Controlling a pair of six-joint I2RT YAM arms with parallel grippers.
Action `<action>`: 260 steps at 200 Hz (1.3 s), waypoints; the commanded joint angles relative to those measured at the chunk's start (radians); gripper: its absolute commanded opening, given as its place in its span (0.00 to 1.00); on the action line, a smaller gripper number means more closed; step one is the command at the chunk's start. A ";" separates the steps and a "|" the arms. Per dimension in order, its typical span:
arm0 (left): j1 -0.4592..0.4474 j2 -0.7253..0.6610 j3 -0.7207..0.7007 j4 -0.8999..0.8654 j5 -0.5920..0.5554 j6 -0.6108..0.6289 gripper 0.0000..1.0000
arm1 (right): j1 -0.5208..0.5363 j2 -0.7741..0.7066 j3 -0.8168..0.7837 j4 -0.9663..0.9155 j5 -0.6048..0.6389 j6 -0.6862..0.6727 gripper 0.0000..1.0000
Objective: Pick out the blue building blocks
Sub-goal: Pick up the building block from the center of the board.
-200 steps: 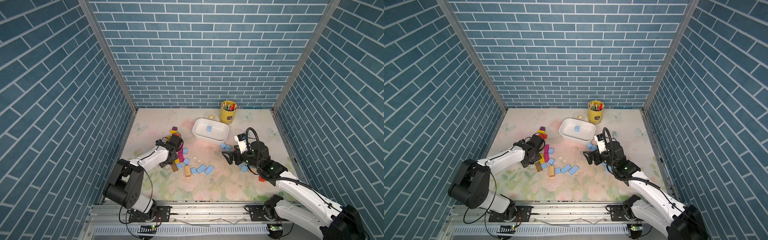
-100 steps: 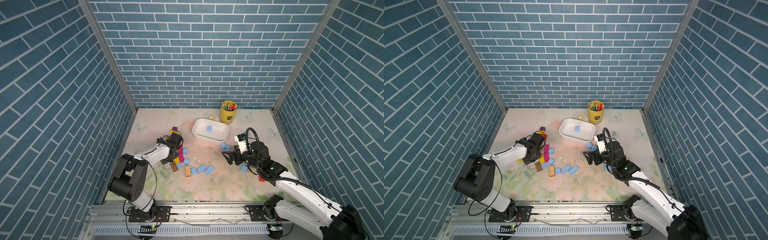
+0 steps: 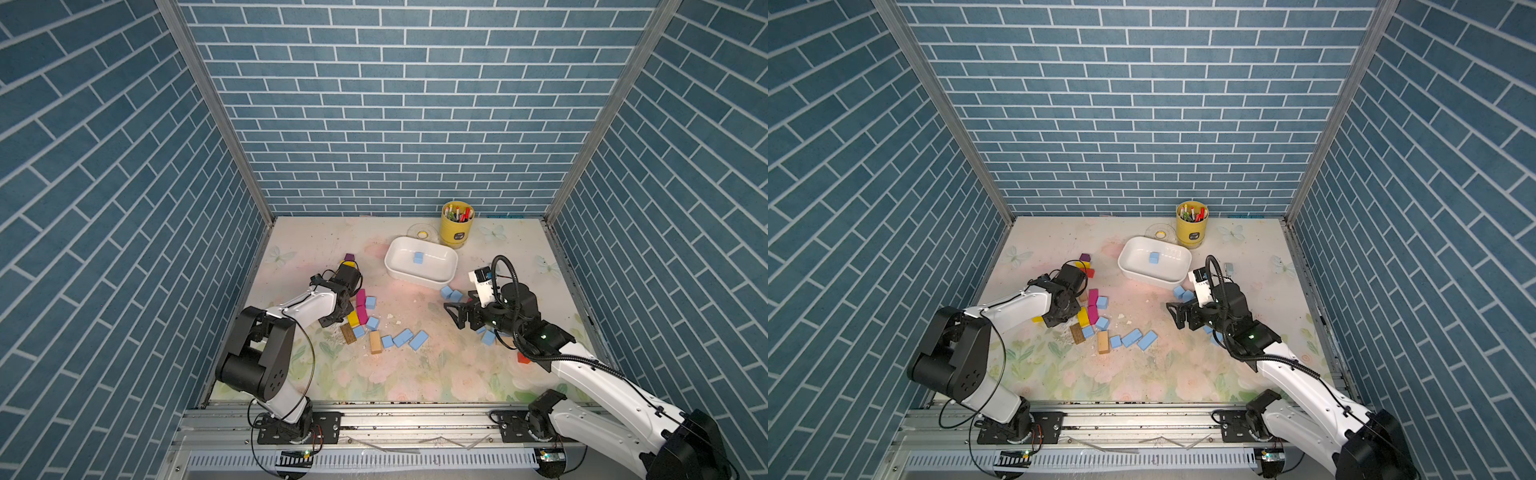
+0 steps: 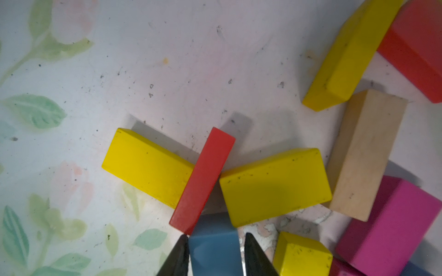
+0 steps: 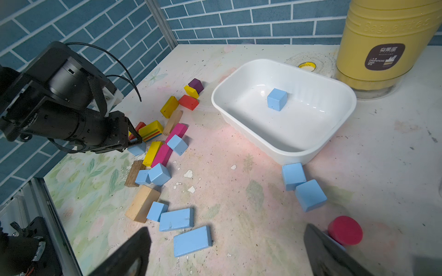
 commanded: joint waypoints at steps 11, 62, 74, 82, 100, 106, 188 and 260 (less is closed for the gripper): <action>0.007 0.018 -0.008 -0.006 0.002 0.002 0.36 | -0.002 0.006 -0.011 0.029 0.005 -0.029 0.99; 0.007 0.017 -0.011 -0.010 0.019 -0.003 0.22 | -0.003 0.006 -0.012 0.028 0.006 -0.029 0.99; 0.008 0.008 -0.009 -0.019 0.018 -0.005 0.16 | -0.002 0.005 -0.011 0.026 0.007 -0.029 0.99; 0.008 -0.003 -0.008 -0.025 0.017 -0.007 0.14 | -0.002 0.004 -0.012 0.026 0.008 -0.029 0.99; 0.008 -0.044 -0.001 -0.040 0.020 -0.003 0.13 | -0.002 0.000 -0.013 0.025 0.016 -0.027 0.99; 0.008 -0.060 0.003 -0.045 0.024 0.000 0.12 | -0.002 -0.002 -0.014 0.025 0.022 -0.027 0.99; -0.013 -0.263 0.222 -0.106 0.094 0.139 0.09 | -0.001 -0.038 -0.030 0.013 0.165 -0.017 0.99; -0.126 0.014 0.593 -0.071 0.223 0.350 0.10 | -0.003 -0.033 -0.042 0.006 0.308 0.014 0.99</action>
